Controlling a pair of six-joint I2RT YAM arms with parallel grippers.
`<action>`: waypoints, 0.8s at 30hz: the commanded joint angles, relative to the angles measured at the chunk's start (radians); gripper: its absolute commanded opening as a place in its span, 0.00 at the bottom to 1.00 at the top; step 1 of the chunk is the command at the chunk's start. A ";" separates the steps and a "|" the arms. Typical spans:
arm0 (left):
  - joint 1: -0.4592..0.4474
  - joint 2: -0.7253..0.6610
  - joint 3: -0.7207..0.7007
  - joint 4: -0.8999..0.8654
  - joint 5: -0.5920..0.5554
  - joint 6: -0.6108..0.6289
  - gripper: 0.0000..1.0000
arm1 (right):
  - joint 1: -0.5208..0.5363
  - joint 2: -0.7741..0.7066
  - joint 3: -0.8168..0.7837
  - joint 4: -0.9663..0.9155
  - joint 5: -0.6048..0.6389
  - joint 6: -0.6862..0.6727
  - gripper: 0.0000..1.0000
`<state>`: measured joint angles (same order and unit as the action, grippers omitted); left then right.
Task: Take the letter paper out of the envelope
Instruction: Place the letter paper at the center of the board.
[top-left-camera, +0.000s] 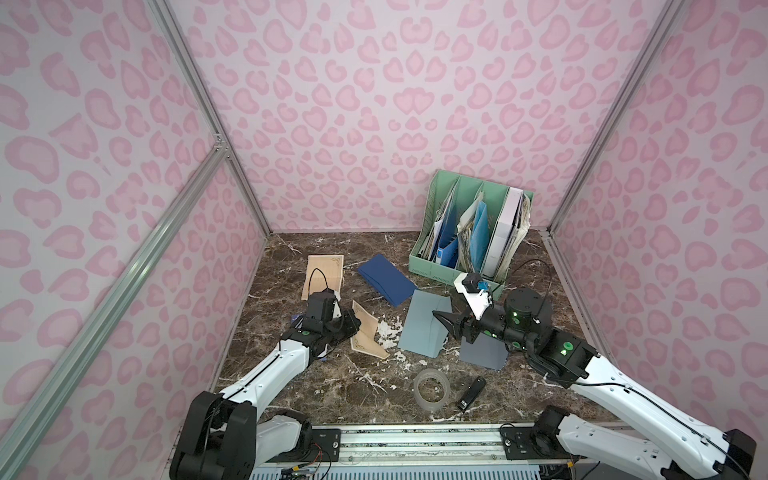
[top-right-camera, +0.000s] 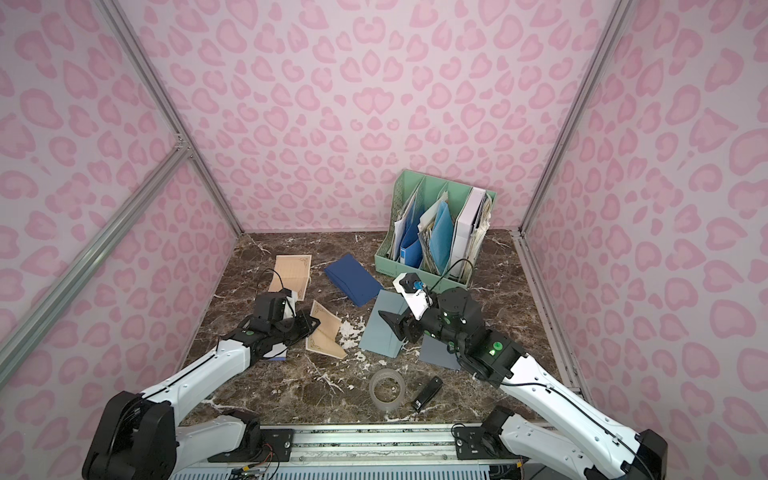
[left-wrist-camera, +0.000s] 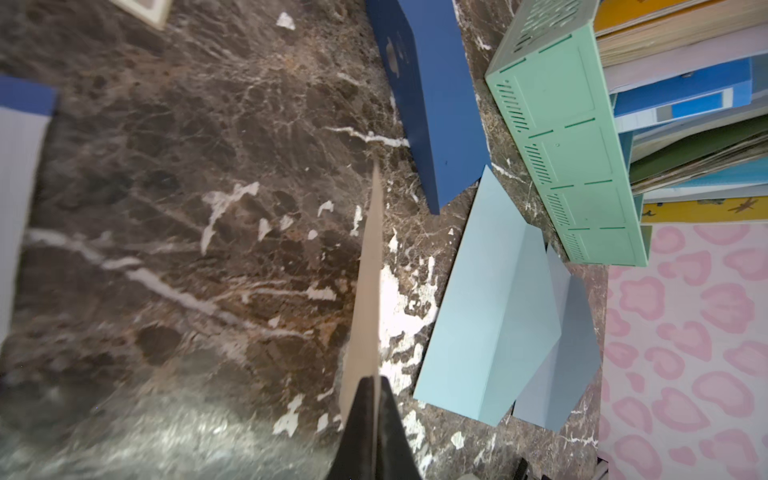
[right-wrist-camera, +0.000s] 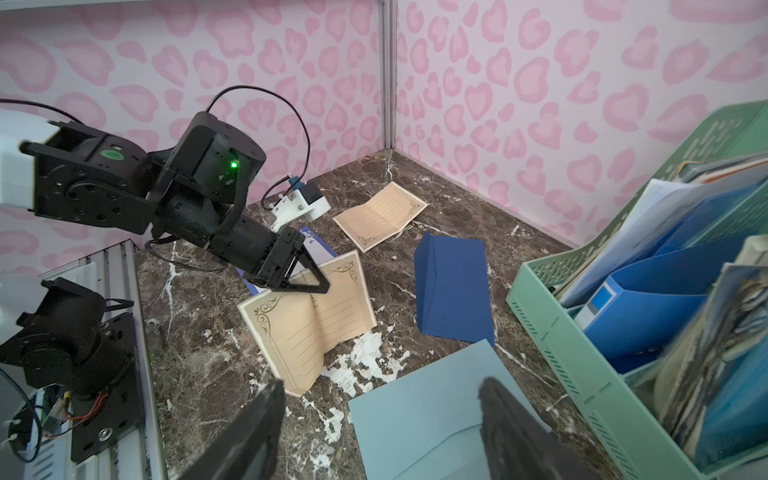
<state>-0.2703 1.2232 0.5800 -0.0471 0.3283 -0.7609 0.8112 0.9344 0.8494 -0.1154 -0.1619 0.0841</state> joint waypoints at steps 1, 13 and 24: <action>0.009 0.037 0.002 0.142 0.072 0.046 0.00 | -0.006 0.018 0.001 0.016 -0.044 0.085 0.74; 0.108 0.231 0.065 0.236 0.301 0.090 0.00 | -0.009 0.040 0.003 0.023 -0.039 0.119 0.73; 0.120 0.290 0.066 0.168 0.294 0.154 0.00 | -0.011 0.069 0.013 0.030 -0.044 0.131 0.74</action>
<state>-0.1513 1.5009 0.6399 0.1532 0.6151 -0.6468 0.8009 0.9993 0.8536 -0.1017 -0.1982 0.2058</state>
